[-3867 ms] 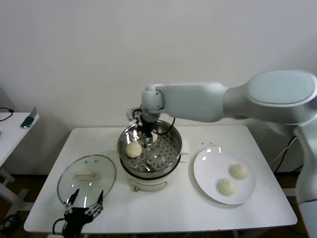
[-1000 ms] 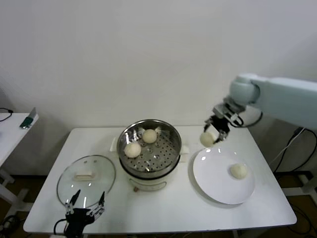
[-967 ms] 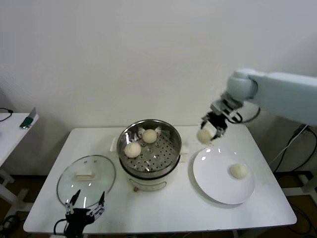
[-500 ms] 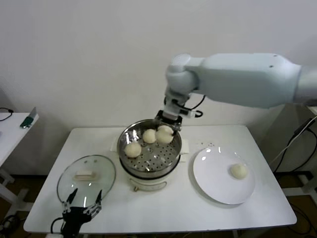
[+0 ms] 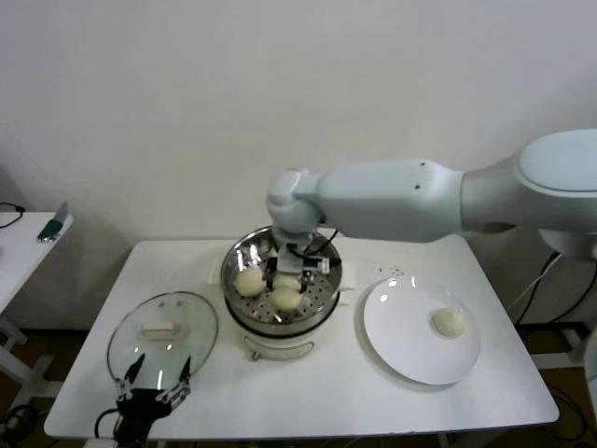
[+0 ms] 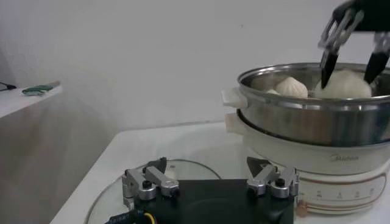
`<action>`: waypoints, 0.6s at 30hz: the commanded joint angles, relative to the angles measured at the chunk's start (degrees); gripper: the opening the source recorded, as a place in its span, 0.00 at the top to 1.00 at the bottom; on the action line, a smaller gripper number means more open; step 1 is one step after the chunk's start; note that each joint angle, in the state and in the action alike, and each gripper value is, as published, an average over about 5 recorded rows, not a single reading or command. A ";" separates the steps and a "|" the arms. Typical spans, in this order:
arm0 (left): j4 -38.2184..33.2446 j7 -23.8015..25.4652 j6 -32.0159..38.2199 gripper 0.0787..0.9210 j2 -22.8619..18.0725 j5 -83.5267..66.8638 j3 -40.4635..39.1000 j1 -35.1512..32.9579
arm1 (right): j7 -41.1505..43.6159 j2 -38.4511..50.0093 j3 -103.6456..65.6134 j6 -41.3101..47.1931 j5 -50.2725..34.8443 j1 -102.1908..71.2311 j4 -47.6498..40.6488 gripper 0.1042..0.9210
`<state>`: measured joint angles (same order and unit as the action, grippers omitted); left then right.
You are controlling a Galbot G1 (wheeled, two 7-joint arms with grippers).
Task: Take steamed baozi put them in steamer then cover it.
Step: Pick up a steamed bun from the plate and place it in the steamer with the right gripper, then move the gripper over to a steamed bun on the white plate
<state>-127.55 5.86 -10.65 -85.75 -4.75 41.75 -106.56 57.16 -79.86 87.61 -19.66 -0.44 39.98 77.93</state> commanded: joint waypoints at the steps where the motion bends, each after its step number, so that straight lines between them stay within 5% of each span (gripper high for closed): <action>1: -0.01 -0.02 0.13 0.12 -0.07 0.00 0.06 -0.17 | -1.58 -2.59 -0.10 -0.04 3.13 -5.06 -2.52 0.34; 9: -0.02 -0.06 0.25 0.12 -0.14 0.04 0.03 -0.27 | -1.15 -0.77 -0.67 -0.79 -0.05 -1.69 -2.83 0.18; 18: -0.03 -0.08 0.47 0.12 0.08 0.12 0.35 -0.54 | 6.49 13.58 4.04 -0.66 -18.89 14.64 -2.17 0.12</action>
<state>-127.57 5.79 -10.23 -85.80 -4.71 42.04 -107.08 58.21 -77.45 87.10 -20.83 -4.36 42.23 75.92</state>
